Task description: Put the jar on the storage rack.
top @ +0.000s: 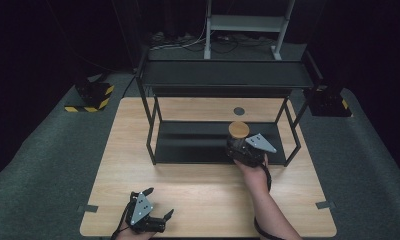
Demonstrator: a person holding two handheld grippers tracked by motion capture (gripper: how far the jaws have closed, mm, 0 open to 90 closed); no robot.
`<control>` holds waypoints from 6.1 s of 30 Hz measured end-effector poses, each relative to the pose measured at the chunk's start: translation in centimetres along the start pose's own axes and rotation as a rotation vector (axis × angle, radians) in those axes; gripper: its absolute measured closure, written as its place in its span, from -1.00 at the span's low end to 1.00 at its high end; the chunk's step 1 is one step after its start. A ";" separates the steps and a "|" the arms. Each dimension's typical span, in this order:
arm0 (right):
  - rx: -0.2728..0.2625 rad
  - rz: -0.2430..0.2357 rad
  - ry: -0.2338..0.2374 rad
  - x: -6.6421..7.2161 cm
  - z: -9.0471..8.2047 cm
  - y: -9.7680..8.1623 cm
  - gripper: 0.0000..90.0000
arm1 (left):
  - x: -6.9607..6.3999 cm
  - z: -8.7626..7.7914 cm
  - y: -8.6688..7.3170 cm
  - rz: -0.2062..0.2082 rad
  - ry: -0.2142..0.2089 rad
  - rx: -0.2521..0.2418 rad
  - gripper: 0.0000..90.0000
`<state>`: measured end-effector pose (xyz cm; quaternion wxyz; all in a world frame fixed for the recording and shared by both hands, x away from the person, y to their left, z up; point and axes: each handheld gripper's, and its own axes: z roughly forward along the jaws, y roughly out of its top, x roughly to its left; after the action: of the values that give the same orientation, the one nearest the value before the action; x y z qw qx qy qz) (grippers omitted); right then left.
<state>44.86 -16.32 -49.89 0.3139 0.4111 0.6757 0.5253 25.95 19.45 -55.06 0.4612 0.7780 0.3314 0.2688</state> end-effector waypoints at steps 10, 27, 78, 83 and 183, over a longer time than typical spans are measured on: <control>0.010 0.008 -0.007 -0.3 0.5 -0.3 -0.43 | 0.0 0.0 0.0 0.004 -0.001 0.003 -0.98; 0.032 0.014 -0.026 -1.0 1.4 -0.8 -0.43 | 0.0 0.0 0.0 0.003 -0.001 0.000 -0.98; 0.034 -0.011 -0.030 -1.0 1.9 -1.0 -0.46 | 0.0 0.0 0.0 0.003 -0.002 -0.002 -0.98; 0.038 -0.008 -0.031 -1.0 1.9 -1.1 -0.46 | 0.0 0.0 0.0 0.003 -0.003 -0.002 -0.98; 0.004 -0.011 -0.006 0.4 -1.7 -0.6 -1.00 | -0.2 0.1 0.1 0.025 0.005 0.011 -0.98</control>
<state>43.08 -16.81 -50.02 0.3180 0.4095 0.6782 0.5208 25.90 19.20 -55.08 0.4528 0.7839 0.3241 0.2747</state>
